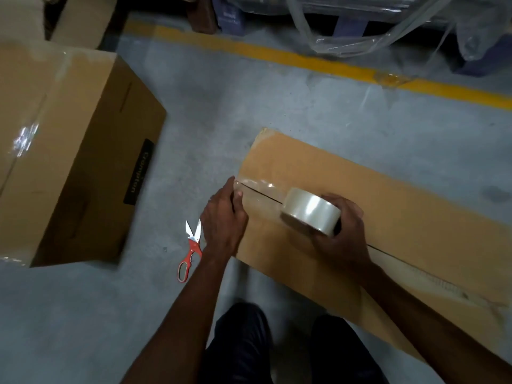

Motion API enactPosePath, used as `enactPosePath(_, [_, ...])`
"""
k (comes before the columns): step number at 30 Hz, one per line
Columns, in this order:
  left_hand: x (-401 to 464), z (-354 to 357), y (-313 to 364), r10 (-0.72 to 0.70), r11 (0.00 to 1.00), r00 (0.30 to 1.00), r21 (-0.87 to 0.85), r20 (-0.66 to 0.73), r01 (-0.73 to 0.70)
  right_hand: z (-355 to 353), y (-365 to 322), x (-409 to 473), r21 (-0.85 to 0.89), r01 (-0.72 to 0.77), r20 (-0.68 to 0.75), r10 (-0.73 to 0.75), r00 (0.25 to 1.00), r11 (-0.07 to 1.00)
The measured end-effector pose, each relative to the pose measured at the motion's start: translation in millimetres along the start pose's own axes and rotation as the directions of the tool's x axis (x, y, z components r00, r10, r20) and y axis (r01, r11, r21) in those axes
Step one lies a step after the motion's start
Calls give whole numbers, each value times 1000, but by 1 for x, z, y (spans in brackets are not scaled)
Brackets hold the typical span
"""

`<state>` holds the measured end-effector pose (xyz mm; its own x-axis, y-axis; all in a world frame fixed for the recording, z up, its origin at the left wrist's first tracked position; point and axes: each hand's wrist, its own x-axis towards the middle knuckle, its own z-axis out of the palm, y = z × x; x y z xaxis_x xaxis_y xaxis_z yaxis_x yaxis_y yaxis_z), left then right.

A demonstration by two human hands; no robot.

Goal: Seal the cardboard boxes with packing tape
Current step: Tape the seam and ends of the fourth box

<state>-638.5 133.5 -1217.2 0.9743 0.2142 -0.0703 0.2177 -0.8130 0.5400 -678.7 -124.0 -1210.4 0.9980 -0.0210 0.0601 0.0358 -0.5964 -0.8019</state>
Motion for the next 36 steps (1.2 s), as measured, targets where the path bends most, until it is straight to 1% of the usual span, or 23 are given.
enactPosePath(3, [8, -8, -8, 41, 998, 998, -46, 52, -39, 8, -15, -2, 16, -61, 6, 61, 998, 998])
enactPosePath(6, [2, -10, -7, 97, 989, 992, -123, 79, -87, -11, -18, -13, 20, -117, 54, 116, 992, 993])
enactPosePath(9, [-7, -9, -5, 141, 986, 986, -108, 94, -131, -34, -21, -23, 19, -187, 124, 184, 975, 982])
enactPosePath(13, [-7, -12, -7, 129, 987, 983, -115, 131, -114, -55, -28, -20, -101, -135, 206, 153, 967, 986])
enactPosePath(16, [-3, -12, -12, 129, 985, 974, -139, 184, -105, -79, -26, -21, -198, -67, 263, 119, 957, 978])
enactPosePath(19, [2, -16, -15, 147, 983, 955, -146, 256, -113, -109, -23, -33, -246, -38, 309, 116, 944, 968])
enactPosePath(22, [8, -21, -20, 153, 987, 928, -92, 339, -129, -139, -17, -48, -295, -36, 296, 127, 947, 955])
enactPosePath(24, [9, -20, -17, 163, 986, 915, -25, 369, -166, -150, -13, -56, -303, -49, 308, 147, 940, 952])
enactPosePath(27, [0, -17, 7, 186, 946, 914, 187, 360, -266, -151, -11, -60, -320, -42, 340, 156, 928, 946])
enactPosePath(28, [-6, -15, 15, 218, 926, 910, 219, 354, -308, -150, -11, -60, -323, -36, 345, 153, 926, 946])
enactPosePath(30, [-19, -7, 25, 257, 897, 889, 250, 378, -365, -152, -14, -58, -321, -39, 354, 158, 922, 946])
enactPosePath(34, [-37, 6, 32, 285, 857, 857, 286, 429, -428, -159, -22, -58, -341, -34, 373, 168, 913, 940])
enactPosePath(36, [-45, 11, 36, 347, 812, 811, 282, 471, -511, -160, -25, -60, -336, -35, 382, 170, 908, 941])
